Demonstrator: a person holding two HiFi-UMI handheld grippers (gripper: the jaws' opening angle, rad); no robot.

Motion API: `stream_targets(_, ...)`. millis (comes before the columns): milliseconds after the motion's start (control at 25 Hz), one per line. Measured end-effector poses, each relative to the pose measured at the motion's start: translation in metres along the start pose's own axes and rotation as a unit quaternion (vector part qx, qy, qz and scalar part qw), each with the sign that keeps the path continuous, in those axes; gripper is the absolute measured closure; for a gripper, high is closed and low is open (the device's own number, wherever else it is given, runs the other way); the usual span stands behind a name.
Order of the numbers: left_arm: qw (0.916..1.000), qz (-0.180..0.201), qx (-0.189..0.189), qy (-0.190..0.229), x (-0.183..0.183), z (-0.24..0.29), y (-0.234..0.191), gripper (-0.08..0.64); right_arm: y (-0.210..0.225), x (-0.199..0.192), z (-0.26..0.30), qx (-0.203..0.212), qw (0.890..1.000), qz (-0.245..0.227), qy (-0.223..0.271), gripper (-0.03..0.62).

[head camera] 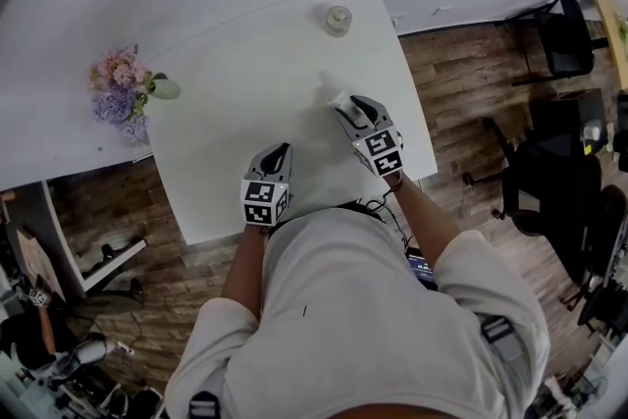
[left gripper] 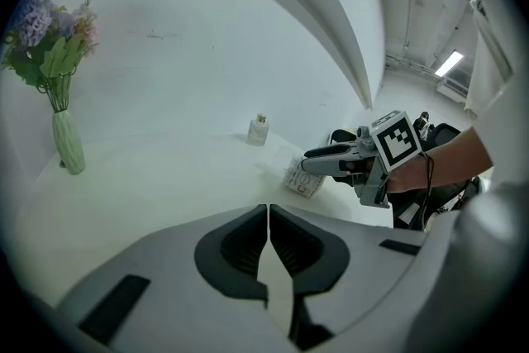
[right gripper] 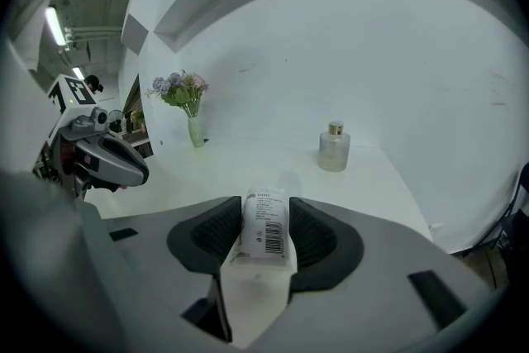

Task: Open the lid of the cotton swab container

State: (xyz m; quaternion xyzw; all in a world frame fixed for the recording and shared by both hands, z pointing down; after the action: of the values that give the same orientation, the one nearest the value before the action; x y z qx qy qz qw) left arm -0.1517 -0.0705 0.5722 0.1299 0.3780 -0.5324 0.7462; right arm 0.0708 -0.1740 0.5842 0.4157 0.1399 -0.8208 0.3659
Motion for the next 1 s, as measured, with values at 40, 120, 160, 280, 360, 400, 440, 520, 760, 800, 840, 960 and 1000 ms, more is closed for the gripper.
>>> stream_targets(40,1.0000,0.002,-0.003,-0.001,0.001,0.001,0.002,0.534,0.001,0.000,0.000,0.000,1.000,-0.002,0.000,0.411)
stream_targets(120,0.9999,0.006,-0.008,-0.003,0.002,0.004,0.005,0.534,0.002,0.001,0.001,0.003,1.000,-0.010,-0.004,0.410)
stream_targets(160,0.9999,0.007,-0.011,-0.004,0.002,0.004,0.006,0.534,0.001,0.003,0.002,0.007,1.000,-0.015,-0.008,0.410)
stream_targets(280,0.9998,0.006,-0.015,-0.007,0.001,0.006,0.007,0.534,0.000,0.010,0.007,0.022,0.999,-0.030,-0.028,0.408)
stream_targets(360,0.9998,0.006,-0.017,-0.007,0.001,0.006,0.007,0.534,0.002,0.013,0.011,0.032,0.998,-0.040,-0.047,0.405)
stream_targets(400,0.9998,0.005,-0.018,-0.007,0.001,0.007,0.007,0.534,0.003,0.016,0.014,0.037,0.997,-0.046,-0.058,0.403)
stream_targets(440,0.9998,0.005,-0.018,-0.006,0.001,0.008,0.006,0.534,0.005,0.018,0.018,0.042,0.995,-0.051,-0.070,0.403)
stream_targets(520,0.9998,0.003,-0.020,-0.005,0.002,0.008,0.005,0.534,0.007,0.022,0.026,0.054,0.992,-0.065,-0.097,0.397)
stream_targets(760,0.9998,-0.007,-0.020,-0.004,-0.001,0.007,0.002,0.534,0.009,0.030,0.047,0.079,0.979,-0.103,-0.156,0.392)
stream_targets(800,0.9998,-0.009,-0.019,-0.004,-0.002,0.007,0.001,0.534,0.009,0.031,0.048,0.078,0.979,-0.102,-0.157,0.394)
stream_targets(840,0.9998,-0.009,-0.019,-0.005,-0.003,0.007,0.001,0.534,0.010,0.031,0.048,0.075,0.980,-0.098,-0.154,0.396)
stream_targets(960,0.9997,-0.011,-0.018,-0.009,-0.006,0.006,0.000,0.534,0.011,0.031,0.042,0.058,0.990,-0.070,-0.111,0.399)
stream_targets(1000,0.9997,-0.010,-0.018,-0.009,-0.006,0.005,0.000,0.534,0.013,0.029,0.039,0.052,0.993,-0.057,-0.084,0.399)
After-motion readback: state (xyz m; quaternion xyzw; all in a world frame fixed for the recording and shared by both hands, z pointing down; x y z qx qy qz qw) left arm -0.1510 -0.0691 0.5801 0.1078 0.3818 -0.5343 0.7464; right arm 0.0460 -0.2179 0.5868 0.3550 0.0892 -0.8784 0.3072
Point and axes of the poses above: the fingertips, and each gripper's own axes: z forward along the fingers, y to its right, x out of its top, the point moved 9 cm from there along -z, backward along the fingers, and after that the axes turned 5 degrees about -y, right-handed, at the moved point
